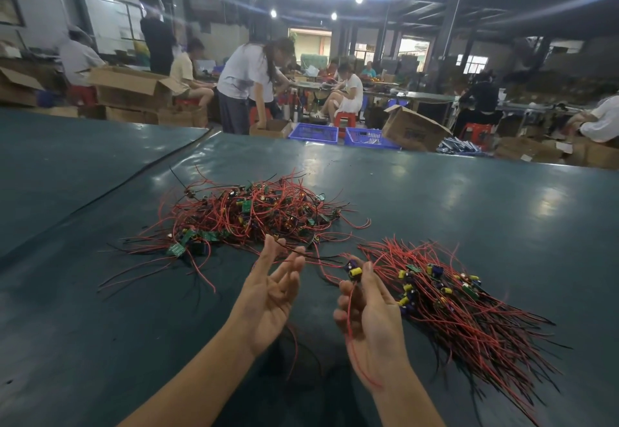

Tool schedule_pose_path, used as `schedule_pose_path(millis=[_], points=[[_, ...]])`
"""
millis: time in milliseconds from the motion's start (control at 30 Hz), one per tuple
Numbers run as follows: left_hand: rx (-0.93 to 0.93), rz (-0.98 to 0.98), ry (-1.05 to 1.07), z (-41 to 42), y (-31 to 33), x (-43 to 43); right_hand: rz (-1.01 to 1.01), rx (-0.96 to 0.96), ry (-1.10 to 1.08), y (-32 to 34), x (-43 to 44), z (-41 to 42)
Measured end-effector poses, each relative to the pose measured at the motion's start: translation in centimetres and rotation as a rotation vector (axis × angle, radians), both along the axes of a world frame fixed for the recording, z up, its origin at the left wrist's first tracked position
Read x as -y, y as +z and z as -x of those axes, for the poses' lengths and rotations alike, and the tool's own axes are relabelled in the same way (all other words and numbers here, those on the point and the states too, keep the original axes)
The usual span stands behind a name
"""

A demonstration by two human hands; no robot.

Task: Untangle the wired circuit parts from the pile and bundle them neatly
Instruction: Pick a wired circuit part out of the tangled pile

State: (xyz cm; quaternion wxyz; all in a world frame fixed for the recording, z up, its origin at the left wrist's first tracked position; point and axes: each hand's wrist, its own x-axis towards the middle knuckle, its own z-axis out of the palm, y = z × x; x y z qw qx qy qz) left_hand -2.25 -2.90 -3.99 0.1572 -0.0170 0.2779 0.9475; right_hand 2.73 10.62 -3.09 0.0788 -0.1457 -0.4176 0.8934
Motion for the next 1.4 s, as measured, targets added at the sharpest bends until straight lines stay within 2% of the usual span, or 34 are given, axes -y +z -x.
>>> schedule_pose_path(millis=[100, 200, 267, 400, 500, 633, 700, 800, 900, 1100, 1267, 1400], points=[[0.050, -0.106, -0.023, 0.0, 0.5, 0.3, 0.028, -0.026, 0.032, 0.0, 0.0, 0.1], [0.101, -0.119, -0.102, -0.7, 0.5, -0.1, 0.065, -0.033, 0.051, -0.1, 0.1, 0.2], [0.137, -0.115, -0.073, -0.8, 0.2, -0.3, 0.096, -0.041, 0.050, 0.0, 0.0, 0.2], [0.070, -0.174, -0.086, -1.1, -0.2, -0.6, 0.107, -0.038, 0.022, 0.1, -0.2, 0.2], [0.015, -0.053, -0.175, -1.1, -0.2, -1.1, 0.093, -0.034, 0.044, 0.0, 0.0, 0.0], [-0.144, 0.326, -0.200, -0.9, -0.9, -2.3, 0.068, -0.021, 0.165, -0.1, 0.5, 0.0], [-0.227, 0.408, -0.163, -0.9, -1.2, -2.4, 0.019, 0.012, 0.208, -0.2, 0.5, 0.0], [-0.294, 0.460, -0.091, -0.7, -1.4, -2.0, -0.022, 0.028, 0.217, -0.4, 0.2, 0.0], [-0.296, 0.520, -0.007, -0.4, -1.5, -1.9, 0.029, 0.014, 0.239, -0.1, -0.1, 0.0], [-0.260, 0.471, 0.073, -0.2, -1.0, -2.0, 0.138, 0.024, 0.244, -0.1, -0.6, 0.1], [-0.330, 0.508, 0.056, -0.6, -1.2, -2.1, 0.066, -0.009, 0.155, -0.3, 0.0, 0.2], [-0.401, 0.585, 0.091, -0.8, -1.6, -2.1, -0.082, 0.034, 0.069, -0.6, 0.2, 0.2]])
